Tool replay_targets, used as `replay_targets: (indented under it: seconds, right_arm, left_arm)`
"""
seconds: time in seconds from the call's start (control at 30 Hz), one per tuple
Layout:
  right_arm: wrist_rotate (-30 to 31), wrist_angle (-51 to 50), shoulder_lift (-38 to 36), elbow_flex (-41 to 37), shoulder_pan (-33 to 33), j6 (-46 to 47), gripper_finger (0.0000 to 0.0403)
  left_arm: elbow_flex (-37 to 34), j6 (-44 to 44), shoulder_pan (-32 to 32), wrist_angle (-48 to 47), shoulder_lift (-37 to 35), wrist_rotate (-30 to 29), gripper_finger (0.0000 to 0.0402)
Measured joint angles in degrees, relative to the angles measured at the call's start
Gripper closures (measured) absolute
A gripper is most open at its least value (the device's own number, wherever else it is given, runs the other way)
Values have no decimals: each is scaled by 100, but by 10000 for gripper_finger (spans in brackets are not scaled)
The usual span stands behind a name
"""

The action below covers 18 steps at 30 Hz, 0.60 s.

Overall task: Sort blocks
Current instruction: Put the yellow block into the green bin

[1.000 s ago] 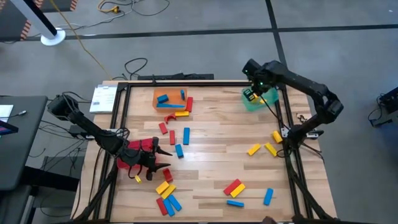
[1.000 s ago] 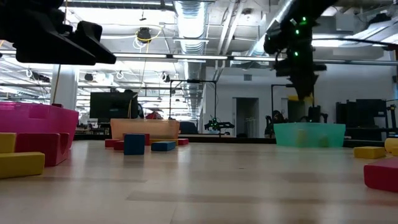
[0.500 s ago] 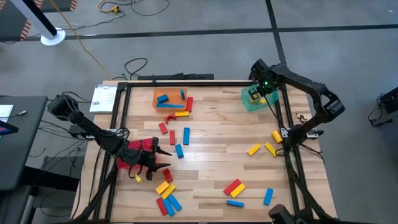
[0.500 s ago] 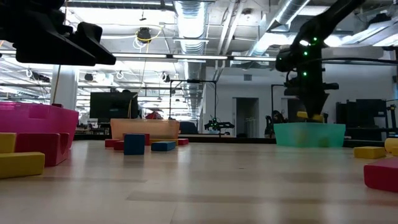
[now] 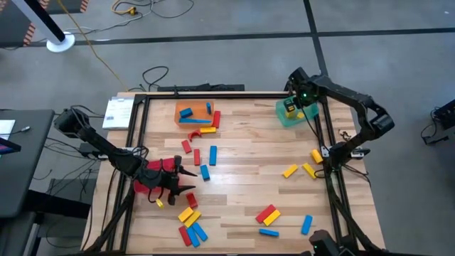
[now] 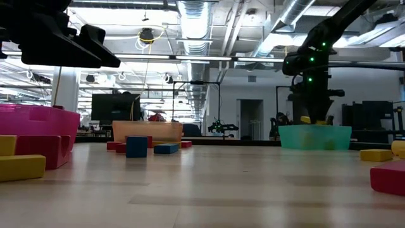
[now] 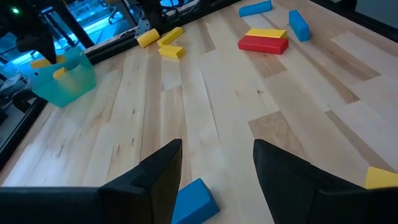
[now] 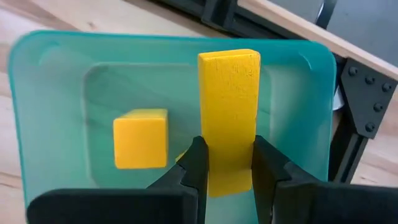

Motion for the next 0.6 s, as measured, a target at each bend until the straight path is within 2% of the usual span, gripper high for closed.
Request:
replay_targets:
  seconds: [0.17,0.6]
  right_arm:
    - [-101,-92,0,0,-20,20,309]
    - [-105,-123,2,0,-4,81,242]
  left_arm:
    - [0,-35,0,0,0,0,207]
    - [0,-100,0,-34,0,0,207]
